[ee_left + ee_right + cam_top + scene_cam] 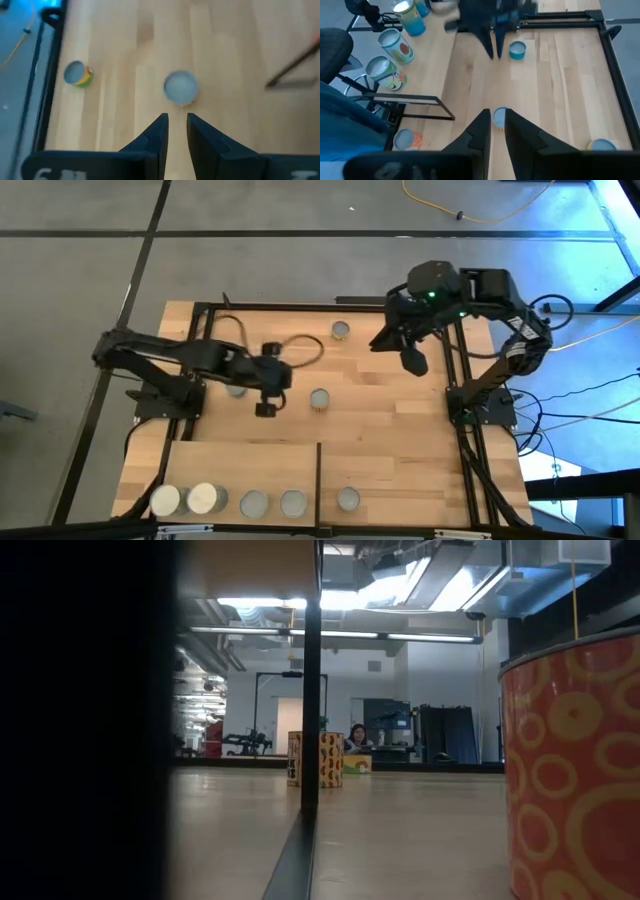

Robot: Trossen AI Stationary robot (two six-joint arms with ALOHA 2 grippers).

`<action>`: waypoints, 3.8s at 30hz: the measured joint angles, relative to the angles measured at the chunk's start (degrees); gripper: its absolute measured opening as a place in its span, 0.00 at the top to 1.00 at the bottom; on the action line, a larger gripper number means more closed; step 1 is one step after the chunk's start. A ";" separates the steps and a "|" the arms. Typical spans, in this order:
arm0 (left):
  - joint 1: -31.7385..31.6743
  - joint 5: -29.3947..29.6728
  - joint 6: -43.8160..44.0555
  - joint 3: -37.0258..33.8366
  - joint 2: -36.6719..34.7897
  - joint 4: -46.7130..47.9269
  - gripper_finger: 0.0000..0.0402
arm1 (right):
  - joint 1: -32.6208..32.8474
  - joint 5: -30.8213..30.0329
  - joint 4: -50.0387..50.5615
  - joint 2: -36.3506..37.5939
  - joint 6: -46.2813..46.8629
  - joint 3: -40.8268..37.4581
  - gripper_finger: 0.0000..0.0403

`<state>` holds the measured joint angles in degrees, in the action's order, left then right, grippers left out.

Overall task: Pick and place cans onto a shelf
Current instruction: Put the yellow can on the shelf

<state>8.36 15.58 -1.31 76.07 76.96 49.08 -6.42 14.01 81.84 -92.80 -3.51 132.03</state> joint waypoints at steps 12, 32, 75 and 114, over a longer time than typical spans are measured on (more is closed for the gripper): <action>-2.52 -0.23 -14.58 -0.04 18.04 -3.59 0.85 | 0.00 -0.47 1.51 1.96 -0.43 -0.04 0.86; -2.36 -9.57 -29.58 -0.01 25.98 -12.06 0.85 | 0.00 -0.49 4.07 1.96 -2.92 -0.04 0.86; -6.90 -13.63 -26.24 0.12 31.75 -13.34 0.84 | 0.00 -0.49 4.24 1.96 -3.04 -0.04 0.86; -4.43 -3.25 0.55 19.33 17.42 26.05 1.00 | 0.00 -0.49 4.24 1.94 -3.04 -0.04 0.86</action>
<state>3.93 12.33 -0.75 95.40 94.38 75.13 -6.42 13.52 86.08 -90.87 -6.55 131.98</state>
